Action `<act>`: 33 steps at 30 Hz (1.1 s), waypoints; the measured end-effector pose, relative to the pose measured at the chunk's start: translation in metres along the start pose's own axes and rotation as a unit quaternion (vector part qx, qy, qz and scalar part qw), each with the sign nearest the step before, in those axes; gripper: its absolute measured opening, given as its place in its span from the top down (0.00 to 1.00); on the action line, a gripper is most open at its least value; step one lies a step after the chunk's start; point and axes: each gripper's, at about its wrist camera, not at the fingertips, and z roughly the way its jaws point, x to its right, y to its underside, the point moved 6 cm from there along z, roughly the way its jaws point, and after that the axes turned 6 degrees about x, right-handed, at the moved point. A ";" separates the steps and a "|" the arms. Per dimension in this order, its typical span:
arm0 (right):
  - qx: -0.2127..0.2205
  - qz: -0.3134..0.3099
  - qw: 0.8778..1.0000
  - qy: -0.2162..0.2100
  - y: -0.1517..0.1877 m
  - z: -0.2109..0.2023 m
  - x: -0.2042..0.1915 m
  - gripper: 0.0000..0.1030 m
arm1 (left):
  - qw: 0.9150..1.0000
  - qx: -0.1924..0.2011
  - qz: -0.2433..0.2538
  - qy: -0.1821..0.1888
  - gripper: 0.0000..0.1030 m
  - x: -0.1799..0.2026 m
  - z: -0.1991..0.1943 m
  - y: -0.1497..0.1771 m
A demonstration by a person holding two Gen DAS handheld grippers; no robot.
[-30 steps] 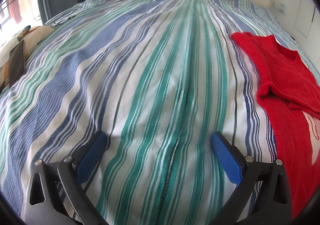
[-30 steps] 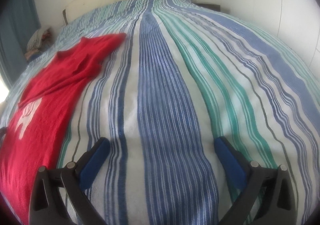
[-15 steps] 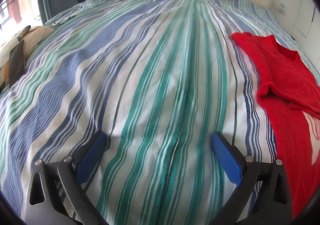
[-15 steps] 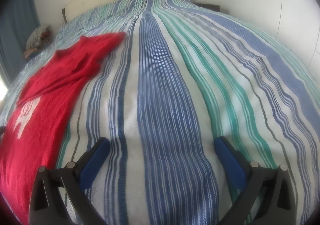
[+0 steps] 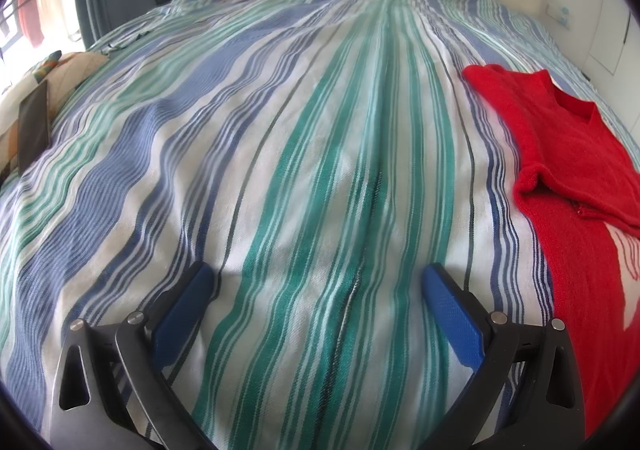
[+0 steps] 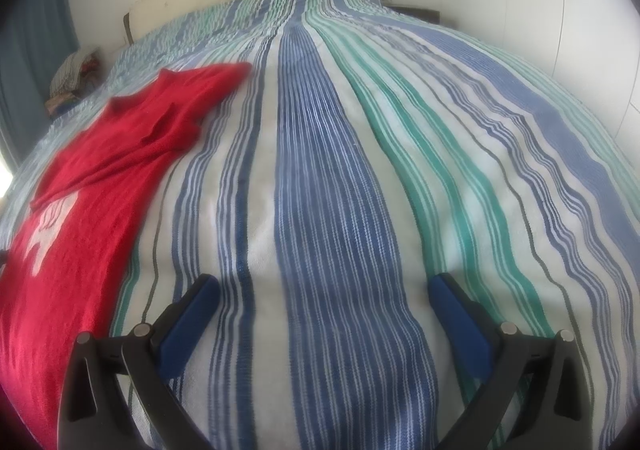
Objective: Fold small clothes
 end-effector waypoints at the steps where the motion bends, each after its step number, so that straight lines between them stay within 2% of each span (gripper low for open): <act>1: 0.000 0.001 1.000 0.000 0.000 0.000 0.000 0.00 | 1.000 0.000 0.000 0.000 0.00 0.000 0.000 0.000; 14: -0.003 -0.006 1.000 0.007 0.000 0.001 -0.003 0.00 | 1.000 0.000 0.000 0.000 0.00 0.000 0.000 0.000; 21: 0.000 0.002 1.000 -0.002 0.000 0.000 -0.002 0.00 | 1.000 0.000 0.000 0.000 0.00 0.000 0.000 0.000; 26: -0.003 -0.008 1.000 0.010 0.000 0.002 -0.005 0.00 | 1.000 0.000 0.000 0.000 0.00 0.000 0.000 0.000; 33: 0.002 0.000 1.000 0.000 0.001 0.000 -0.002 0.00 | 1.000 0.000 0.000 0.000 0.00 0.000 0.000 0.000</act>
